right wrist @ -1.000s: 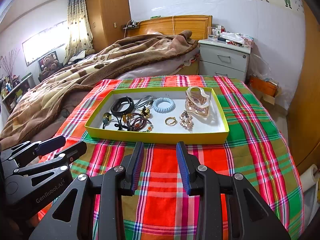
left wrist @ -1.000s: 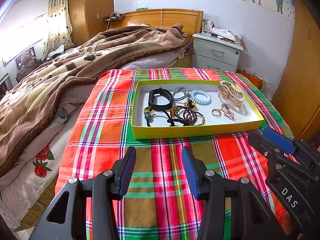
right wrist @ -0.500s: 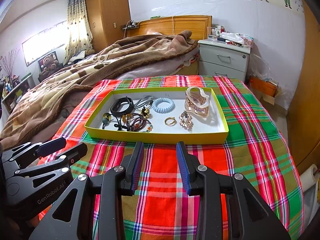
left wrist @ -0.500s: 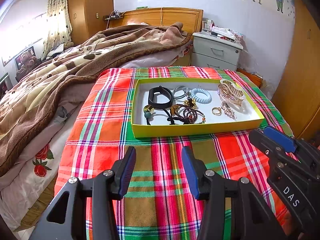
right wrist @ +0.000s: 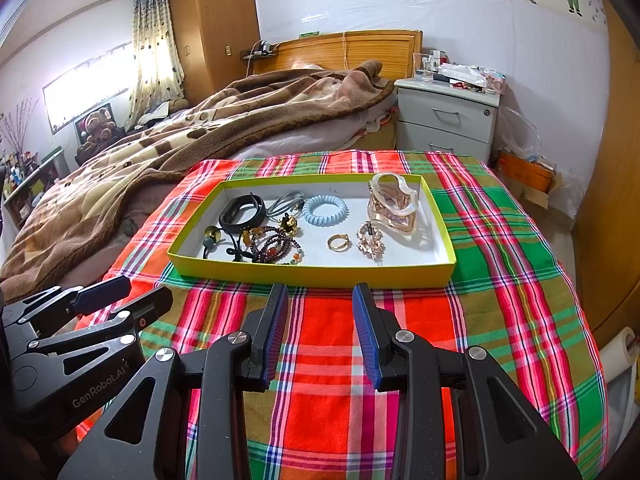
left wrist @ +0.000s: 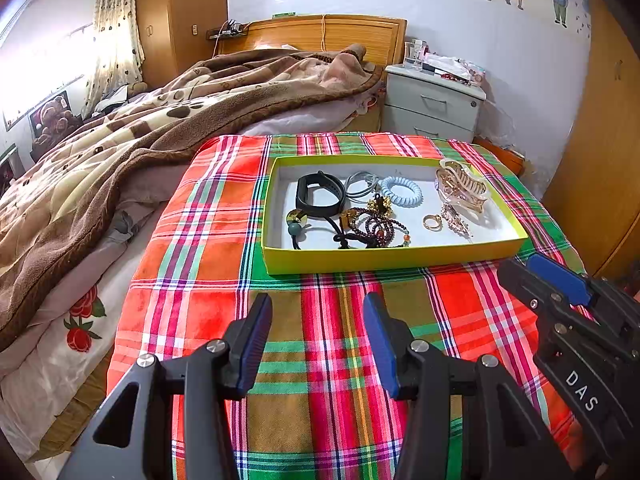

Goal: Organize jewelry

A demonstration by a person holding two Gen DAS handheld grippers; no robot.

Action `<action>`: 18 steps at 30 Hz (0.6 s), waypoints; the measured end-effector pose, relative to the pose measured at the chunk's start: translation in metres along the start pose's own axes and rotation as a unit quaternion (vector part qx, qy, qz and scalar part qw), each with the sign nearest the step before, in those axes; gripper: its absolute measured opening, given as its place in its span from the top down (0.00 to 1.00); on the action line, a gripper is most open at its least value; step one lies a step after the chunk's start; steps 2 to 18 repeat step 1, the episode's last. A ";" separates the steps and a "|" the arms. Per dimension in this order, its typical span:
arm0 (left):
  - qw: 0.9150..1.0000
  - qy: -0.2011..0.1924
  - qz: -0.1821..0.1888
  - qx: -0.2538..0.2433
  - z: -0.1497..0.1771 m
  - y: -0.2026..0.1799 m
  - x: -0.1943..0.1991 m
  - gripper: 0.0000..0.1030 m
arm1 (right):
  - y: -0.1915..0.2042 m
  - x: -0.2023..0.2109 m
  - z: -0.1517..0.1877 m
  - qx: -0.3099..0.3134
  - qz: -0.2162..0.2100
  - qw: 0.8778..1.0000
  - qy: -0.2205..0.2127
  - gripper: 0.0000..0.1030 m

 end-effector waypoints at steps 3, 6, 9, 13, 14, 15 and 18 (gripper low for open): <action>1.000 0.000 0.000 0.001 0.000 0.001 0.000 0.52 | 0.000 0.000 0.000 0.000 0.000 1.000 0.000 0.66; 1.000 0.000 0.000 0.001 0.000 0.001 0.000 0.52 | 0.000 0.000 0.000 0.000 0.000 1.000 0.000 0.66; 1.000 0.000 0.000 0.001 0.000 0.001 0.000 0.52 | 0.000 0.000 0.000 0.000 0.000 1.000 0.000 0.66; 1.000 0.000 0.000 0.001 0.000 0.001 0.000 0.52 | 0.000 0.000 0.000 0.000 0.000 1.000 0.000 0.66; 1.000 0.000 0.000 0.001 0.000 0.001 0.000 0.52 | 0.000 0.000 0.000 0.000 0.000 1.000 0.000 0.66; 1.000 0.000 0.000 0.001 0.000 0.001 0.000 0.52 | 0.000 0.000 0.000 0.000 0.000 1.000 0.000 0.66; 1.000 0.000 0.000 0.001 0.000 0.001 0.000 0.52 | 0.000 0.000 0.000 0.000 0.000 1.000 0.000 0.66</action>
Point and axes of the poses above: each gripper's, at about its wrist camera, not at the fingertips, and x roughly against the way its jaws point, y to its left, z to its underside, the point moved 9 cm from there along -x, roughly the way its jaws point, and after that the axes turned 4 degrees about -x, right-handed, at the moved point
